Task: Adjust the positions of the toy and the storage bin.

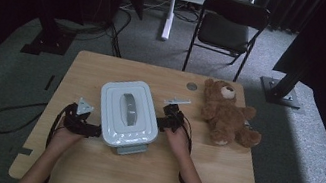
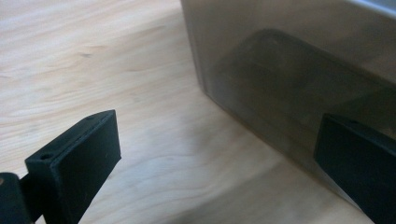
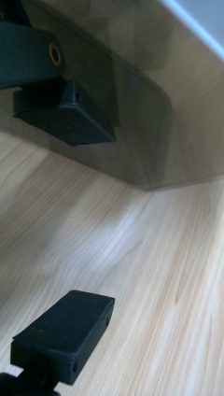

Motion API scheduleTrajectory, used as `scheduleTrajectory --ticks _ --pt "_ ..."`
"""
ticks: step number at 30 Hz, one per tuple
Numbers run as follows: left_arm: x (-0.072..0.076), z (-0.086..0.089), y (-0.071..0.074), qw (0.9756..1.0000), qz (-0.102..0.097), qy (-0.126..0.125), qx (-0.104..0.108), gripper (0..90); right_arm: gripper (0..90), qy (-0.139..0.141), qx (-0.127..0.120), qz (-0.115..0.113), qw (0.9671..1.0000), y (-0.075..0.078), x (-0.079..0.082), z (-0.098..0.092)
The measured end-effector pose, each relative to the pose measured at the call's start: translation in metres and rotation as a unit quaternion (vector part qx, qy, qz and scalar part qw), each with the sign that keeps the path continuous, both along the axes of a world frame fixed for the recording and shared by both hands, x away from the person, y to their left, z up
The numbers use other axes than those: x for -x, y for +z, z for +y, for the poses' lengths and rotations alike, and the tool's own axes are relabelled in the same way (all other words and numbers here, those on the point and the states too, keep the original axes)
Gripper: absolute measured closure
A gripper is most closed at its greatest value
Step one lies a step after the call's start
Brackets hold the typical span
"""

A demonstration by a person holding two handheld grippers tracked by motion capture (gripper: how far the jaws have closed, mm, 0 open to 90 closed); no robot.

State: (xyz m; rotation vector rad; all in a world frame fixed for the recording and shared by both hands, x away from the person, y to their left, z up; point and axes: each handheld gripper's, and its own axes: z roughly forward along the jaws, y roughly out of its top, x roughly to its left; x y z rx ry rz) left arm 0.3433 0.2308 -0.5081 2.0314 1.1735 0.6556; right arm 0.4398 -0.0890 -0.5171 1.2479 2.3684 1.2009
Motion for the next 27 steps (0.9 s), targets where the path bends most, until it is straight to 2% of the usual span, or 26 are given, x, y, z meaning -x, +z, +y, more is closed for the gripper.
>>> scheduleTrajectory --ticks 5,9,12,15,22,24,25,27 --pt "0.008 -0.019 0.001 0.9997 -0.006 -0.023 0.001 1.2 17.3 -0.004 0.005 -0.006 1.0000 0.000 0.011 -0.021" --pt "0.008 -0.027 0.000 0.9992 0.001 -0.037 0.014 1.2 17.1 -0.012 0.007 -0.018 0.9997 0.000 0.020 -0.036" --pt "0.010 -0.034 0.001 0.9990 -0.002 -0.044 0.010 1.2 17.0 -0.018 0.010 -0.034 0.9992 0.000 0.028 -0.043" --pt "0.014 -0.041 0.004 0.9985 -0.003 -0.054 0.007 1.2 17.1 -0.021 0.009 -0.040 0.9989 0.000 0.032 -0.050" --pt "0.022 -0.055 0.005 0.9975 -0.004 -0.070 0.006 1.2 17.6 -0.019 -0.014 -0.029 0.9993 -0.004 0.034 -0.065" --pt "0.022 -0.056 0.003 0.9969 0.002 -0.077 0.019 1.1 17.2 -0.022 -0.023 -0.031 0.9990 -0.005 0.034 -0.071" --pt "0.022 -0.056 0.003 0.9969 0.002 -0.077 0.019 1.1 17.2 -0.022 -0.023 -0.031 0.9990 -0.005 0.034 -0.071" --pt "0.020 -0.053 0.001 0.9959 0.013 -0.080 0.041 1.1 14.1 -0.030 -0.023 -0.043 0.9983 -0.006 0.035 -0.073"
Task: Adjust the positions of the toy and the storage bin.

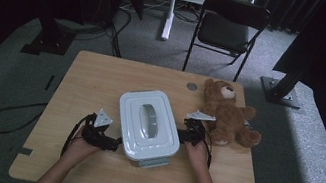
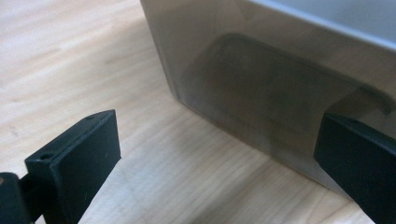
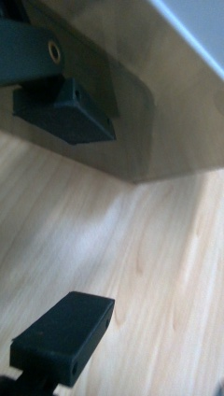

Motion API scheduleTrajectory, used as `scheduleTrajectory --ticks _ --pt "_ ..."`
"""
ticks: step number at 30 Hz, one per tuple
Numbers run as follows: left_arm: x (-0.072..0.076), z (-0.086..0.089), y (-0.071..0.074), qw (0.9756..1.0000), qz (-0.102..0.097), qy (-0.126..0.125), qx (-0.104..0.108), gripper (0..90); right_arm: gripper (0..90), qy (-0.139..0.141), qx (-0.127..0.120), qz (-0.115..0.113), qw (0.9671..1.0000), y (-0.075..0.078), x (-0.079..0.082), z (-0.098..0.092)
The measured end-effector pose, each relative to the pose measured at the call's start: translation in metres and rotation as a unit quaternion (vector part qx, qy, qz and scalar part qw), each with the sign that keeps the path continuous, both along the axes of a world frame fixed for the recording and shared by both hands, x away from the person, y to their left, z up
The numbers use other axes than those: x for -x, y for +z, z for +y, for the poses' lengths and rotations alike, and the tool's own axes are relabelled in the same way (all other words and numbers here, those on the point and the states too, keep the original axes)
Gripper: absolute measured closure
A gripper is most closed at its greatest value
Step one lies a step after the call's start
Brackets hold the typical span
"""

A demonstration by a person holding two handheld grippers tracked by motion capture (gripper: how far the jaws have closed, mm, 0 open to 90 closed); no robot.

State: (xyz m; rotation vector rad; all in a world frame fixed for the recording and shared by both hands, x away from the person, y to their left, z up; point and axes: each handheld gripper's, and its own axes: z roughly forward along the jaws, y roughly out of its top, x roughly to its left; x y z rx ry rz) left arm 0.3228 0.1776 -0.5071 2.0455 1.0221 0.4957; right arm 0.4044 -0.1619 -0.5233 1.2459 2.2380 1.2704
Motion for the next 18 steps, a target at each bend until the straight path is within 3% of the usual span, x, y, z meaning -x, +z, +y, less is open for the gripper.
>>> scheduleTrajectory --ticks 1,2,3,6,8,12,18 --pt "0.001 0.005 -0.003 0.9998 0.004 -0.001 0.019 1.1 13.7 -0.007 0.001 -0.016 0.9999 0.000 0.003 -0.003" --pt "0.001 0.005 -0.003 0.9998 0.004 -0.001 0.019 1.2 13.7 -0.007 0.001 -0.016 0.9999 0.000 0.003 -0.003" --pt "0.001 0.009 -0.005 0.9998 0.004 -0.003 0.017 1.2 13.7 -0.017 0.017 -0.030 0.9993 0.001 0.007 -0.005" --pt "0.004 0.018 -0.009 0.9999 0.007 -0.006 0.013 1.1 13.7 -0.018 0.023 -0.036 0.9989 0.000 0.011 -0.009" --pt "0.006 0.027 -0.010 0.9996 0.011 -0.010 0.024 1.1 13.7 -0.014 0.029 -0.039 0.9987 -0.002 0.015 -0.013" --pt "0.014 0.039 -0.010 0.9997 -0.006 0.000 0.023 1.1 13.8 -0.001 0.033 -0.045 0.9984 -0.009 0.023 -0.020" --pt "0.027 0.061 -0.010 0.9995 -0.031 0.005 0.001 1.1 13.7 0.020 0.038 -0.038 0.9983 -0.021 0.040 -0.034"
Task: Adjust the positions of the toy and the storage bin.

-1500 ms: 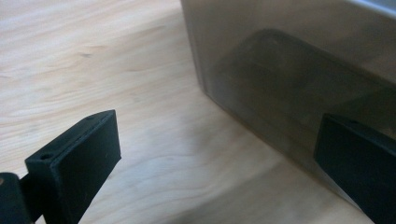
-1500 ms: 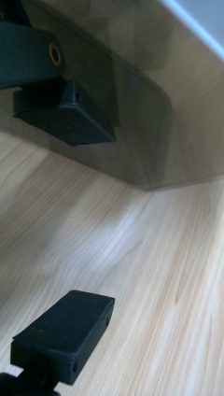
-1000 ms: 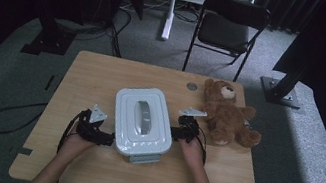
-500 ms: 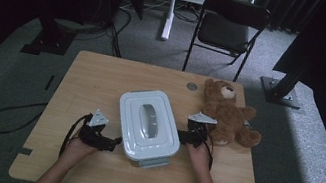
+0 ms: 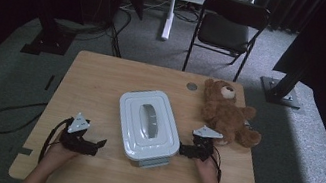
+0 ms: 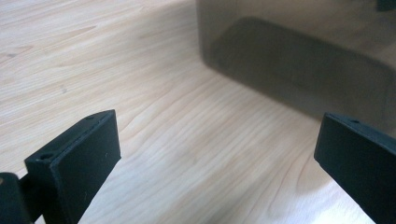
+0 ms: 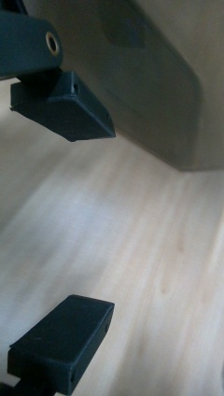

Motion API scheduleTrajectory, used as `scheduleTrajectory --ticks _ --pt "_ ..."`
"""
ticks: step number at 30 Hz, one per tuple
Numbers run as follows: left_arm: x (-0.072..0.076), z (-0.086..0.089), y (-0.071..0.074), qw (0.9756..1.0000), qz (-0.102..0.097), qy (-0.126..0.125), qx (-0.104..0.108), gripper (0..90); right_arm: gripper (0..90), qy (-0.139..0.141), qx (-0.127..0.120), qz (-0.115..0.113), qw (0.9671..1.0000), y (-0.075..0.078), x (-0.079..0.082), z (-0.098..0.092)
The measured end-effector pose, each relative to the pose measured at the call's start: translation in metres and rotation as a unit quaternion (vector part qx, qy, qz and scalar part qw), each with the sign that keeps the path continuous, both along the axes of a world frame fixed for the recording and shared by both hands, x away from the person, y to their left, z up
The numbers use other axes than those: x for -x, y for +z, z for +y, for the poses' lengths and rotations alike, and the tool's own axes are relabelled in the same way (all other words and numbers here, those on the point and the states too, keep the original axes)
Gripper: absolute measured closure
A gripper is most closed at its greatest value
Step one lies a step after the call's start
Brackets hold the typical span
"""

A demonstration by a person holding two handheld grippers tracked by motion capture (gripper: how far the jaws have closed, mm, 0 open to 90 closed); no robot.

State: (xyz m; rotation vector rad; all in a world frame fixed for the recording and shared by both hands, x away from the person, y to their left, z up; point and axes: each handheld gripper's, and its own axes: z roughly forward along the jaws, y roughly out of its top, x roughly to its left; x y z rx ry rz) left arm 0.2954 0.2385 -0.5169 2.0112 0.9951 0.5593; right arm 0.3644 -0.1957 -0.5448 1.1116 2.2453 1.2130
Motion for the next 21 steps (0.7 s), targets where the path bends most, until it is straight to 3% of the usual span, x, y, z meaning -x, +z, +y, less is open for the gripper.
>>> scheduleTrajectory --ticks 5,8,11,18,21 --pt "0.005 0.022 -0.002 0.9993 0.017 0.027 0.018 1.1 13.6 0.005 0.005 -0.004 1.0000 -0.007 0.014 -0.014" --pt "0.008 0.031 -0.001 0.9987 0.036 0.035 0.004 1.1 13.5 0.007 0.000 -0.005 1.0000 -0.005 0.021 -0.022" --pt "0.009 0.040 -0.002 0.9977 0.054 0.036 0.021 1.1 13.3 0.005 -0.005 -0.005 1.0000 -0.005 0.027 -0.029" --pt "0.016 0.052 -0.002 0.9980 0.048 0.034 0.021 1.1 12.7 -0.028 -0.009 -0.023 0.9993 -0.005 0.043 -0.054" --pt "0.018 0.056 -0.003 0.9980 0.052 0.035 0.007 1.1 12.7 -0.046 -0.017 -0.021 0.9986 -0.006 0.049 -0.068"
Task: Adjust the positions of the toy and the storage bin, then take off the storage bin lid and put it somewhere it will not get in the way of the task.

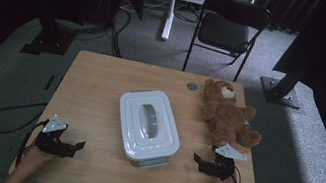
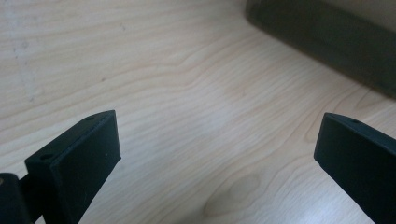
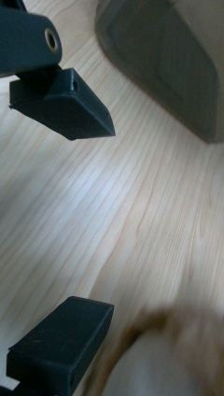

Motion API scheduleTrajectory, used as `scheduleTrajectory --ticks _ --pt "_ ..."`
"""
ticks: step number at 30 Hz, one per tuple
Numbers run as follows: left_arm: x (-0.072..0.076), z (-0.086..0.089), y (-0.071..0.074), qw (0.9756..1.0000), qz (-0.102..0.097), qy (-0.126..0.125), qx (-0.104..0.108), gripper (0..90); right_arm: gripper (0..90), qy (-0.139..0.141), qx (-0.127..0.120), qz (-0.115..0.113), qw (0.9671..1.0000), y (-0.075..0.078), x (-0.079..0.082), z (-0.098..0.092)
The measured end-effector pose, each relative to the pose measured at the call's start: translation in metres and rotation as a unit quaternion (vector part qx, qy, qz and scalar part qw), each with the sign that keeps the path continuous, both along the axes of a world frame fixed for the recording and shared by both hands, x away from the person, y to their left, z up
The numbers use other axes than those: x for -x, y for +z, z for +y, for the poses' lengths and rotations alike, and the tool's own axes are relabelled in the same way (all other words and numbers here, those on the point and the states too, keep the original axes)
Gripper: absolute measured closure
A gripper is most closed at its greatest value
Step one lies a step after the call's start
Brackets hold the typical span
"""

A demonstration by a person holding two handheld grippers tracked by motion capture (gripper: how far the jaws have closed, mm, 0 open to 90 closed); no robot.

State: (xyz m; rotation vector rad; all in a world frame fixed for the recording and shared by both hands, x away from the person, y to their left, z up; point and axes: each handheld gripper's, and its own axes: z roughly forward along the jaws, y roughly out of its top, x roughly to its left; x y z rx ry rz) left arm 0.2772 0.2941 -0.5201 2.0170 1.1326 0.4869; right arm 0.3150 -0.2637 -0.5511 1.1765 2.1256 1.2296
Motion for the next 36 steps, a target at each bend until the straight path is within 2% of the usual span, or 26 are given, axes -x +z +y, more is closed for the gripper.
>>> scheduleTrajectory --ticks 5,9,12,17,21,28,30,36 --pt "0.005 0.004 0.000 0.9999 -0.002 0.007 -0.008 1.1 12.7 -0.021 0.002 0.008 0.9997 -0.003 0.011 -0.016" --pt "0.008 0.010 0.005 0.9999 -0.008 0.009 -0.005 1.1 12.7 -0.037 0.008 0.009 0.9992 -0.005 0.020 -0.028" --pt "0.010 0.012 0.009 0.9999 -0.009 0.007 0.004 1.1 12.7 -0.049 0.002 0.012 0.9987 -0.006 0.022 -0.034" --pt "0.013 0.010 0.016 0.9998 -0.014 -0.002 0.013 1.1 12.8 -0.067 0.016 0.011 0.9976 -0.008 0.018 -0.035" --pt "0.013 0.006 0.018 0.9998 -0.011 -0.015 0.011 1.2 12.9 -0.066 0.018 0.016 0.9975 -0.008 0.016 -0.035" --pt "0.017 0.002 0.024 0.9996 -0.014 -0.020 0.014 1.1 12.9 -0.064 0.013 0.016 0.9977 -0.008 0.017 -0.035" --pt "0.018 0.001 0.029 0.9996 -0.017 -0.020 0.009 1.2 13.1 -0.064 0.016 0.019 0.9976 -0.008 0.017 -0.035" --pt "0.018 -0.002 0.040 0.9993 -0.022 -0.023 0.018 1.2 13.3 -0.063 0.016 0.028 0.9975 -0.009 0.017 -0.034"
